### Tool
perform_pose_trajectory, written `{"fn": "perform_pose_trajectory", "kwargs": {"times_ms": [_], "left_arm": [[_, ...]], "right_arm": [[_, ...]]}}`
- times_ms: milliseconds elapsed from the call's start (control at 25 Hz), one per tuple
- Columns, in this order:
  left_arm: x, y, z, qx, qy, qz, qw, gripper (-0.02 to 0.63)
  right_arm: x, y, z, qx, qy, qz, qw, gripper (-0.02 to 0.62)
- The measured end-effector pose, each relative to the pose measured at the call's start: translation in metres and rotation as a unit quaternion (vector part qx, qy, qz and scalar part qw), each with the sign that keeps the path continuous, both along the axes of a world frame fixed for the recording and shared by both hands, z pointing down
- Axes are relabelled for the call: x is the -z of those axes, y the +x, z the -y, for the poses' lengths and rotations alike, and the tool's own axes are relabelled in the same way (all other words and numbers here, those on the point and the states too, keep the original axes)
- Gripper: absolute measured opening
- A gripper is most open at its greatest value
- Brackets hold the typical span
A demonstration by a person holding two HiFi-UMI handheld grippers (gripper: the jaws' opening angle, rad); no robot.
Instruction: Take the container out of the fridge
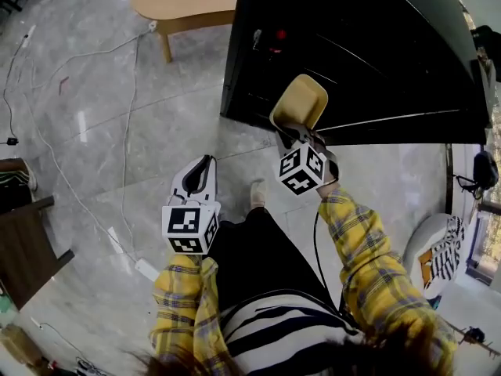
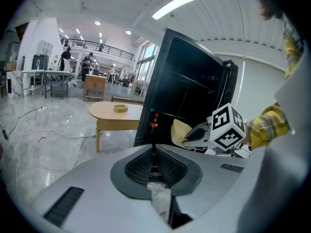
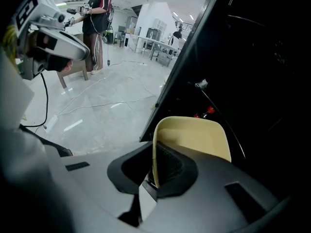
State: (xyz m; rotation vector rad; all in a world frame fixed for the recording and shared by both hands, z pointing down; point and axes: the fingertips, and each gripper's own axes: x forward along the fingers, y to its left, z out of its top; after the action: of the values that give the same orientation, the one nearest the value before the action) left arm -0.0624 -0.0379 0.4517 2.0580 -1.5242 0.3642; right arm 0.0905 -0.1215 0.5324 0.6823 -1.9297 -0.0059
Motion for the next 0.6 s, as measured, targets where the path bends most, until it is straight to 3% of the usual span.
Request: {"fn": "perform_pose_trajectory", "kwargs": {"times_ms": [600], "left_arm": [[0.058,-0.024,-0.006,-0.008,0.031,0.034,0.9989,0.032]], "right_arm": [[0.066,0.005,-0.078,-0.014,-0.019,0.043,0.999,0.037]]}}
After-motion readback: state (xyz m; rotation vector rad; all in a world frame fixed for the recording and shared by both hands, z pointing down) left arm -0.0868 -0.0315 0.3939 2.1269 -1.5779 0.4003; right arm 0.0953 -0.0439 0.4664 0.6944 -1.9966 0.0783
